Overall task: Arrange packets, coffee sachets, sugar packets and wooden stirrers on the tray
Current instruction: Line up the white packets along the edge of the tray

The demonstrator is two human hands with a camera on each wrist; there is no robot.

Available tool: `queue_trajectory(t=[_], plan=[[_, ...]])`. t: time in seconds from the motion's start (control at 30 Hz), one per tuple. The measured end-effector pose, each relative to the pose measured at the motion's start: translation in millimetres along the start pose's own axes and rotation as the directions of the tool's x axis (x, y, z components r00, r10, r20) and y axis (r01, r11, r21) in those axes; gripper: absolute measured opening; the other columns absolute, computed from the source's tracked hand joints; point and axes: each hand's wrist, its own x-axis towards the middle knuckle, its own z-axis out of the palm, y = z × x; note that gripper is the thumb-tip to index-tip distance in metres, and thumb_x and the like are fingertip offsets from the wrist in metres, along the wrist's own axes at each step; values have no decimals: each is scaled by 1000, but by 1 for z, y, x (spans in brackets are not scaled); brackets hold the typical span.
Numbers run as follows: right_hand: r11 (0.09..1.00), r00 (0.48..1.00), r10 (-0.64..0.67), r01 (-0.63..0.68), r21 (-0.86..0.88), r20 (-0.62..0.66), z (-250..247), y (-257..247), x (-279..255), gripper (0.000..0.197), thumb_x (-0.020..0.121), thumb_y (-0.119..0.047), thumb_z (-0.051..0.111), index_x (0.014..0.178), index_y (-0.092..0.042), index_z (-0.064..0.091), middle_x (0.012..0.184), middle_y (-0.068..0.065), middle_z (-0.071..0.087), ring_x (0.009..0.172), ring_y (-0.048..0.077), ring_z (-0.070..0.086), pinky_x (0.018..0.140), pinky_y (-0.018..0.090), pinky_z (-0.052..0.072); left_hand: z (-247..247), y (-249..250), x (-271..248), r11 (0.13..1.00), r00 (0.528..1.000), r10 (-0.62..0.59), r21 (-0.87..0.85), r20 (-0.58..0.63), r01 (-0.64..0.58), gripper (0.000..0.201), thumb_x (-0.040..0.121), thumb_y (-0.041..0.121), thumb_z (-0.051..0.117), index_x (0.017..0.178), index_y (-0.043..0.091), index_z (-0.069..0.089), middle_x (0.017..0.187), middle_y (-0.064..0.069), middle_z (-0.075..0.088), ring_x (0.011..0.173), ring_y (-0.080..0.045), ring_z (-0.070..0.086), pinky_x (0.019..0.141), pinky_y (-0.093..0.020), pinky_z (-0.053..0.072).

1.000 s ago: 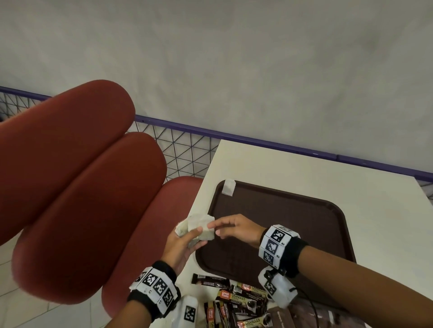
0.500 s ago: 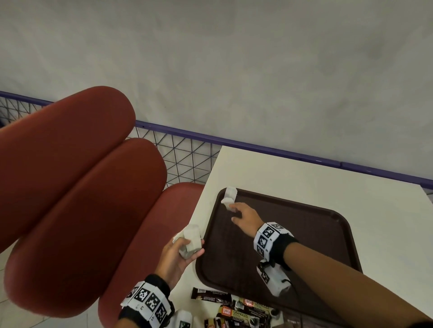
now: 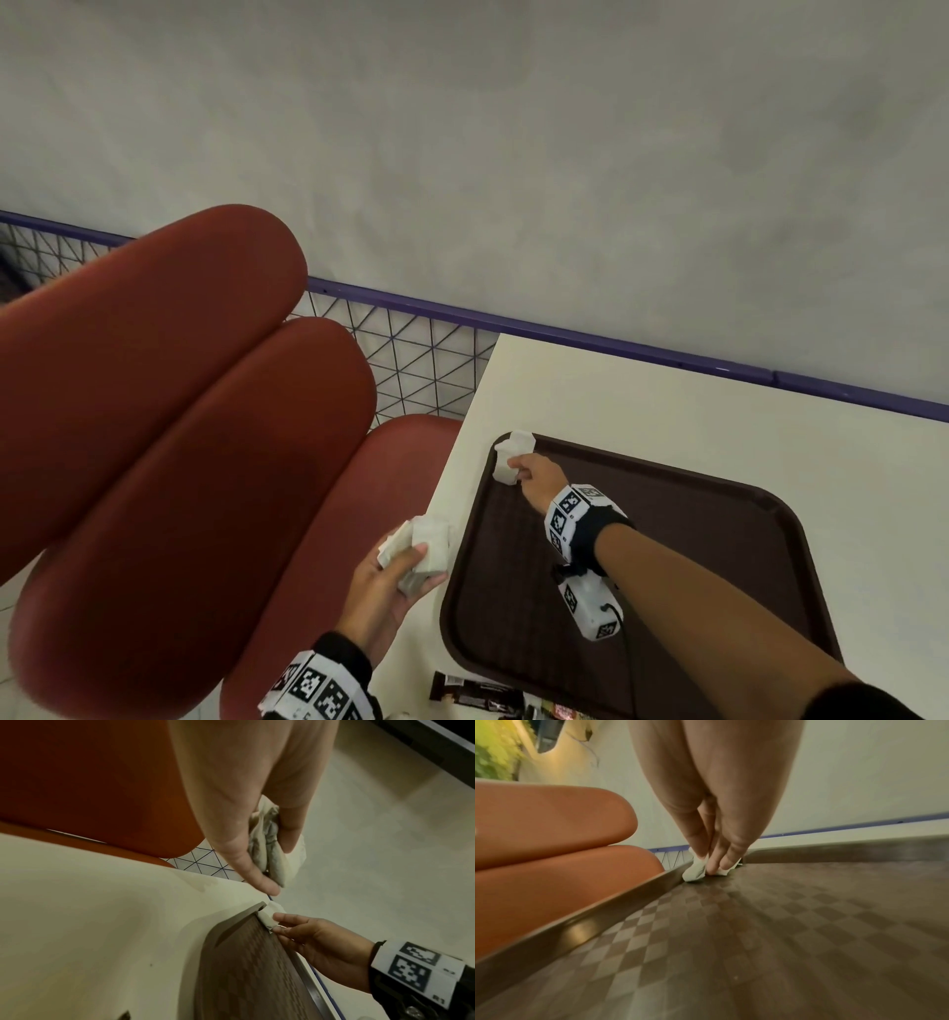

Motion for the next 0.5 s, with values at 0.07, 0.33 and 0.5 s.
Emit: queue_trajectory(t=[0.07,0.33,0.5], plan=[[999,1000,-21,22,-50,13,2,0,1,45,88,8,37,127,-6,54,130,16,51,120,30,49,84,16,33,0,0,1,1000,1000,3,-3,5,-3,34,86,-4,55,119,3,57,120,-19,64,108,-35,62,77,-38,59],[984,999,22,-26,-174,-25,3,3,4,47,90,4,37,132,-12,49,145,10,34,132,32,26,108,29,24,-2,0,-1,1000,1000,14,-4,11,-14,34,85,-6,54,117,1,57,118,-22,63,107,-35,62,78,-39,59],[995,995,87,-85,-50,41,3,1,3,48,89,4,37,132,-14,49,143,14,40,137,32,28,112,30,26,-2,0,0,1000,1000,16,-21,2,-16,30,85,-8,53,114,1,58,115,-24,64,101,-36,63,77,-39,58]])
